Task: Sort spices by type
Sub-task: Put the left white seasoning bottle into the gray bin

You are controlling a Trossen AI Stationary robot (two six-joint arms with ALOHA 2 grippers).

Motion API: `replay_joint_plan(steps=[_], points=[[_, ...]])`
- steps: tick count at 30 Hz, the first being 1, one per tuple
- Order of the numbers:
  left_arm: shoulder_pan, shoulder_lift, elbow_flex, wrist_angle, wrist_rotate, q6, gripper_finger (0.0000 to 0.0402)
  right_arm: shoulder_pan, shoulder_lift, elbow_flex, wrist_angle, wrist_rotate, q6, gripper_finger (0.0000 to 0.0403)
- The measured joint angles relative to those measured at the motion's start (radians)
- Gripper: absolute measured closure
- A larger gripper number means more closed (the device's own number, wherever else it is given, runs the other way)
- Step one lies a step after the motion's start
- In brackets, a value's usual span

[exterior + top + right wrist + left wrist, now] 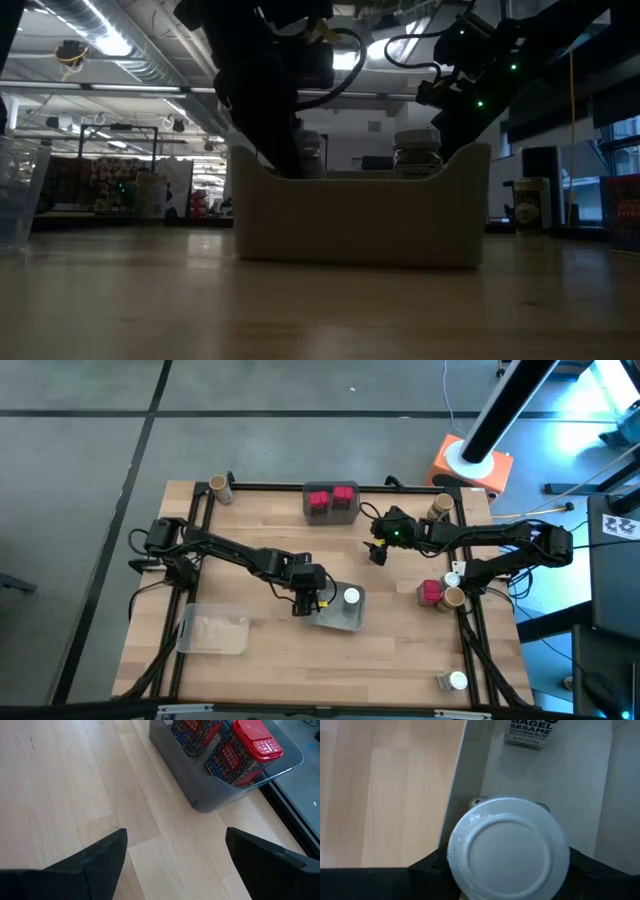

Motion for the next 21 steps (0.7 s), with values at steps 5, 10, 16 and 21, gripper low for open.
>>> replay_joint_plan(steps=[5, 10, 16, 21], points=[[0.017, -0.002, 0.000, -0.002, 0.010, -0.030, 0.0200, 0.000, 0.000, 0.000, 0.000, 0.000, 0.000, 0.0066], [0.031, -0.003, 0.000, 0.000, 0.075, -0.027, 0.0165, 0.000, 0.000, 0.000, 0.000, 0.000, 0.000, 0.0065], [0.034, -0.011, 0.057, -0.062, 0.096, -0.025, 0.0144, 0.000, 0.000, 0.000, 0.001, 0.000, 0.000, 0.0066], [0.040, -0.011, 0.166, -0.211, 0.091, -0.034, 0.0147, 0.000, 0.000, 0.000, 0.001, 0.000, 0.000, 0.0065]])
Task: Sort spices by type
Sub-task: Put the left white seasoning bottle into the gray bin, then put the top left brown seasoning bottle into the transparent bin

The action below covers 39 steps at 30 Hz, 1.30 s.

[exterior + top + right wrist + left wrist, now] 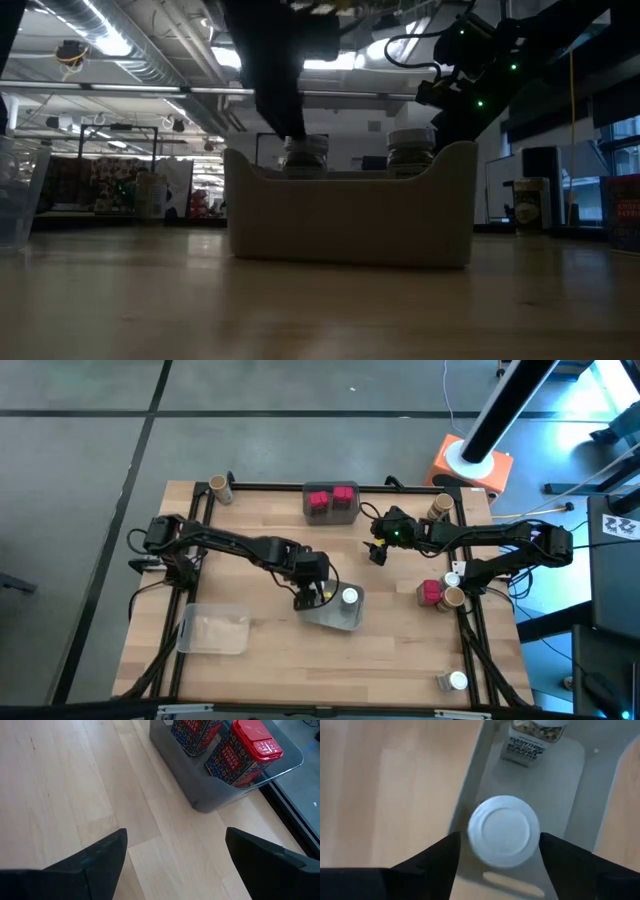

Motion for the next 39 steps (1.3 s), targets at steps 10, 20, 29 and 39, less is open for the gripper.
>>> replay_joint_plan(steps=[10, 20, 29, 39], points=[[0.008, -0.088, 0.077, -0.126, -0.019, 0.062, 0.0151, 0.000, 0.000, 0.000, -0.001, 0.000, 0.000, 0.0065], [0.055, -0.330, 0.006, -0.230, -0.332, 0.045, 0.0152, 0.000, 0.000, 0.000, 0.000, 0.000, -0.003, 0.0065], [0.212, -0.699, -0.330, -0.087, -0.392, 0.034, 0.0152, 0.000, 0.000, 0.000, 0.000, 0.000, -0.012, 0.0065], [0.333, -0.880, -0.445, 0.107, -0.426, 0.206, 0.0151, 0.000, 0.000, 0.000, -0.003, 0.000, -0.026, 0.0065]])
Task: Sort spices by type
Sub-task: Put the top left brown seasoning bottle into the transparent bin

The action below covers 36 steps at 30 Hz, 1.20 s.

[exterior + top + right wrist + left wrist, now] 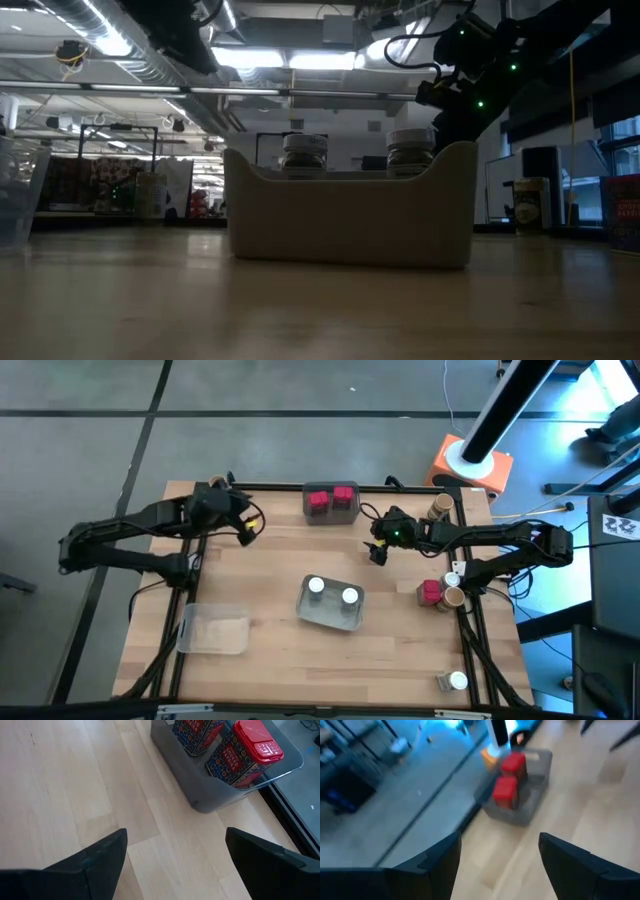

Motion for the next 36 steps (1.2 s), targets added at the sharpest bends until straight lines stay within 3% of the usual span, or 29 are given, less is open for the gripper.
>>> replay_joint_plan(steps=[5, 15, 25, 36], points=[[0.060, 0.007, 0.000, 0.083, -0.028, 0.046, 0.0123, 0.000, 0.000, 0.000, 0.000, 0.000, 0.001, 0.0065], [0.326, 0.051, 0.000, 0.111, -0.068, 0.154, 0.0010, 0.000, 0.000, 0.000, 0.003, 0.000, 0.034, 0.0065], [0.618, 0.154, 0.000, 0.108, -0.036, 0.130, 0.0003, 0.000, 0.000, 0.000, 0.023, 0.000, 0.053, 0.0065], [0.633, 0.243, 0.000, 0.104, -0.007, 0.119, 0.0005, 0.000, 0.000, 0.000, 0.031, 0.000, 0.053, 0.0065]])
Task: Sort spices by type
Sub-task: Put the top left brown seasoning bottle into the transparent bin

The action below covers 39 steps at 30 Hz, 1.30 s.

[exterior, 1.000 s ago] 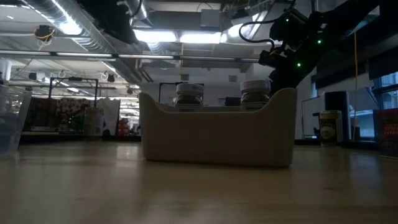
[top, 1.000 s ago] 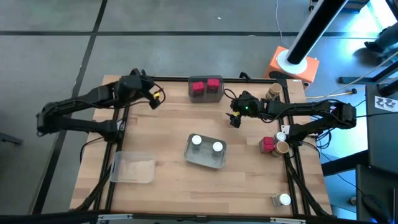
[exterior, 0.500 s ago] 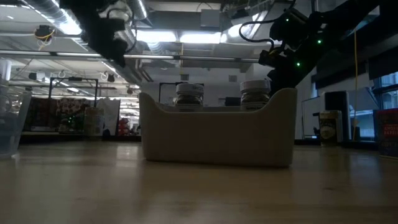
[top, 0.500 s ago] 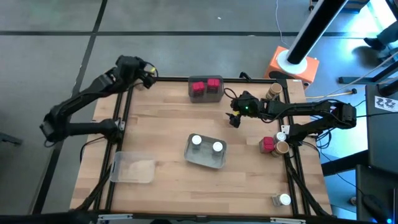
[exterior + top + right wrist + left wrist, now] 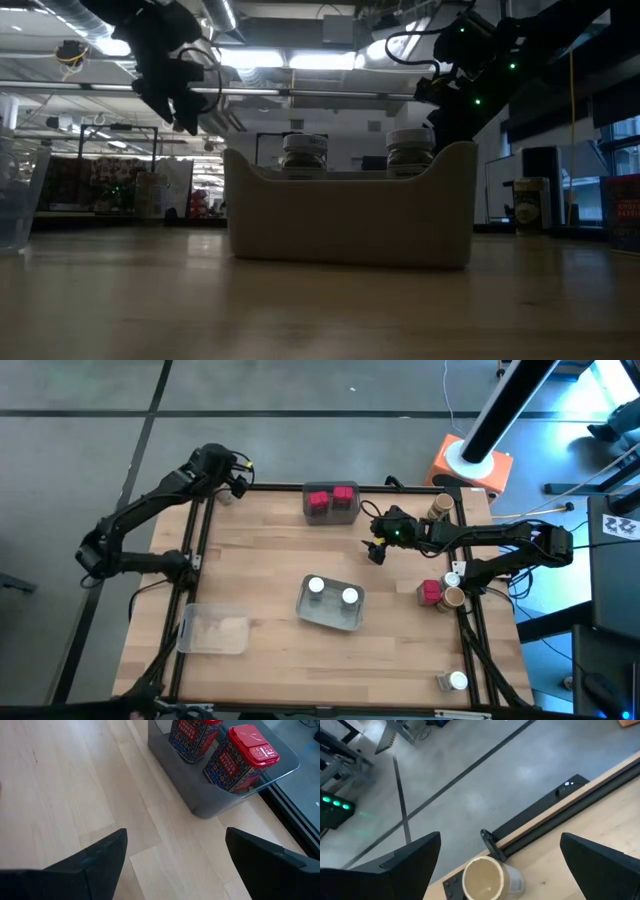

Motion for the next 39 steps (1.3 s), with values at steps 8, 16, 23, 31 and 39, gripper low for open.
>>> replay_joint_plan(steps=[8, 16, 23, 31, 39], points=[[-0.008, 0.078, 0.018, -0.022, 0.000, -0.116, 0.0005, 0.000, 0.000, 0.000, 0.002, 0.000, 0.000, 0.0065], [-0.006, 0.270, 0.201, -0.295, -0.010, -0.243, 0.0015, 0.000, 0.000, 0.000, 0.002, 0.002, -0.003, 0.0065], [0.048, 0.426, 0.320, -0.467, -0.099, -0.284, 0.0023, 0.000, 0.000, 0.000, 0.001, 0.001, -0.002, 0.0065], [0.078, 0.511, 0.327, -0.460, -0.116, -0.288, 0.0029, 0.000, 0.000, 0.000, 0.001, 0.001, -0.001, 0.0065], [0.072, 0.577, 0.327, -0.461, -0.221, -0.244, 0.0045, 0.000, 0.000, 0.000, 0.001, 0.000, -0.001, 0.0065]])
